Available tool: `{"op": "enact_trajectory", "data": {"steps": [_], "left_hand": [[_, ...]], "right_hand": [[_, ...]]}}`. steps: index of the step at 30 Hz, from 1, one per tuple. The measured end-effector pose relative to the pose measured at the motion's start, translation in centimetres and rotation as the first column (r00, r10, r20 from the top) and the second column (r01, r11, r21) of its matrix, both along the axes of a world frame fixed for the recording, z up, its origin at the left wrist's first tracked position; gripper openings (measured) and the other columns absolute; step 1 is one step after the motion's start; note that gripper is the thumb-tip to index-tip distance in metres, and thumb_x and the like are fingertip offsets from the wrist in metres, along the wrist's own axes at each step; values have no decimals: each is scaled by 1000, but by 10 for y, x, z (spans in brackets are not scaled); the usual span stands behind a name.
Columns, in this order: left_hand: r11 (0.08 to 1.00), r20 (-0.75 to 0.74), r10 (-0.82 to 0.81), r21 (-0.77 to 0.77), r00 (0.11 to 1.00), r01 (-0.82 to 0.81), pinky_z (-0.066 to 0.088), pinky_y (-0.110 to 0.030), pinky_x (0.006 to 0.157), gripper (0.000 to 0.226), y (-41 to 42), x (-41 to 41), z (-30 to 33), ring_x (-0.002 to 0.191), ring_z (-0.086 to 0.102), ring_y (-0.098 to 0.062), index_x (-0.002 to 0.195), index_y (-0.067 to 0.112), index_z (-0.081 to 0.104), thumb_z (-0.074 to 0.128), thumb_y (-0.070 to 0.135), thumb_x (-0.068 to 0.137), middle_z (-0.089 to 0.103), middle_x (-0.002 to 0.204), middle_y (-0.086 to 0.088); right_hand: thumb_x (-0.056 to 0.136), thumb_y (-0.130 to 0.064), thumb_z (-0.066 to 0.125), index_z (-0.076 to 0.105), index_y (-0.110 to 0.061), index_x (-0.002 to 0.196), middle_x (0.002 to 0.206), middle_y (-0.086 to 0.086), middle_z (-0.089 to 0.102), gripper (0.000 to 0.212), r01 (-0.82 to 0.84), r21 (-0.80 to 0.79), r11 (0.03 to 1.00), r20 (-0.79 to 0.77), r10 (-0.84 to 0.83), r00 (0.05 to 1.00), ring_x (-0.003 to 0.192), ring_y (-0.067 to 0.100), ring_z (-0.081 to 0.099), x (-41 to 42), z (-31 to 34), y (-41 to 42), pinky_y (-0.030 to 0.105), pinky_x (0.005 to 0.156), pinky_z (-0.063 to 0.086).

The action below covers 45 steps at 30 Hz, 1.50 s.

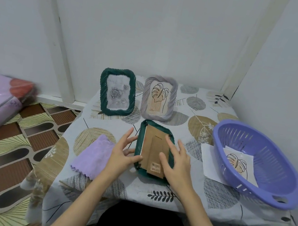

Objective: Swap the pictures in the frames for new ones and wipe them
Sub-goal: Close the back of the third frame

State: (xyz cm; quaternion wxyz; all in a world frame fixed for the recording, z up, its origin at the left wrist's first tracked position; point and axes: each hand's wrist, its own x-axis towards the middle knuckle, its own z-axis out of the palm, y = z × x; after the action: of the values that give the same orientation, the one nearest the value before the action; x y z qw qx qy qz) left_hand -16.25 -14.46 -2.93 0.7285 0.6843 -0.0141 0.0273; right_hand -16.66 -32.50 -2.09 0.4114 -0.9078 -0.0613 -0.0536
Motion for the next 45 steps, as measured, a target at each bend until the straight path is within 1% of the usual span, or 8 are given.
{"op": "enact_trajectory", "data": {"steps": [8,15,18,21,24,30,35,45], "left_hand": [[947,-26,-238,-226,971,226,55,-37,82,84,-16,-10,16,102,65,-20,134,37,34,67,-8,72,56,127,17],[837,-24,-498,-275,867,473,50,-29,90,83,-30,-6,26,126,50,-16,139,28,29,63,-12,75,53,136,4],[882,-39,-450,-177,892,437,49,-28,91,72,-36,-6,20,124,52,-17,132,26,40,66,-7,74,58,130,3],[980,-26,-164,109,986,166,39,-33,103,56,-33,-2,7,124,47,-15,120,31,51,70,1,77,54,130,7],[942,-6,-72,328,997,70,30,-32,109,54,-25,-3,-5,123,41,-9,118,28,53,74,4,75,49,134,0],[724,122,-73,689,990,-32,23,-22,104,41,-5,-6,-6,131,35,-19,122,18,57,68,19,82,44,137,-7],[317,122,385,913,915,-256,18,-42,114,51,46,-6,-5,137,24,-33,138,9,35,50,27,93,31,147,-17],[617,-324,411,787,852,2,49,-32,73,26,87,8,4,88,58,-24,85,11,54,71,29,76,61,93,-9]], "right_hand": [[93,-49,41,21,-62,132,146,-21,31,45,-122,342,932,-17,135,991,137,6,30,1,37,10,33,114,26],[96,-18,46,36,-33,140,108,15,63,48,-7,537,844,-122,86,989,100,29,59,-12,55,-20,38,91,47],[97,-9,40,48,-28,132,127,10,59,41,63,485,872,-130,0,991,118,38,49,-9,53,-38,40,100,42],[96,-10,42,51,-21,132,84,-16,68,38,103,469,877,-190,-14,982,72,25,61,-5,52,-56,21,63,46],[92,-13,55,44,-23,136,119,-14,51,46,45,452,891,-208,56,977,109,4,47,-5,47,-67,17,86,42],[89,1,56,47,-17,135,139,-1,48,51,151,600,786,-168,-61,984,127,10,43,0,21,-57,39,106,39],[87,5,55,49,-17,132,136,7,51,50,175,734,656,-213,-22,977,125,19,49,-3,-11,-31,43,106,39],[92,3,48,41,-2,137,136,9,49,46,229,569,789,-255,-95,962,115,12,48,4,-28,-17,25,98,40]]}}
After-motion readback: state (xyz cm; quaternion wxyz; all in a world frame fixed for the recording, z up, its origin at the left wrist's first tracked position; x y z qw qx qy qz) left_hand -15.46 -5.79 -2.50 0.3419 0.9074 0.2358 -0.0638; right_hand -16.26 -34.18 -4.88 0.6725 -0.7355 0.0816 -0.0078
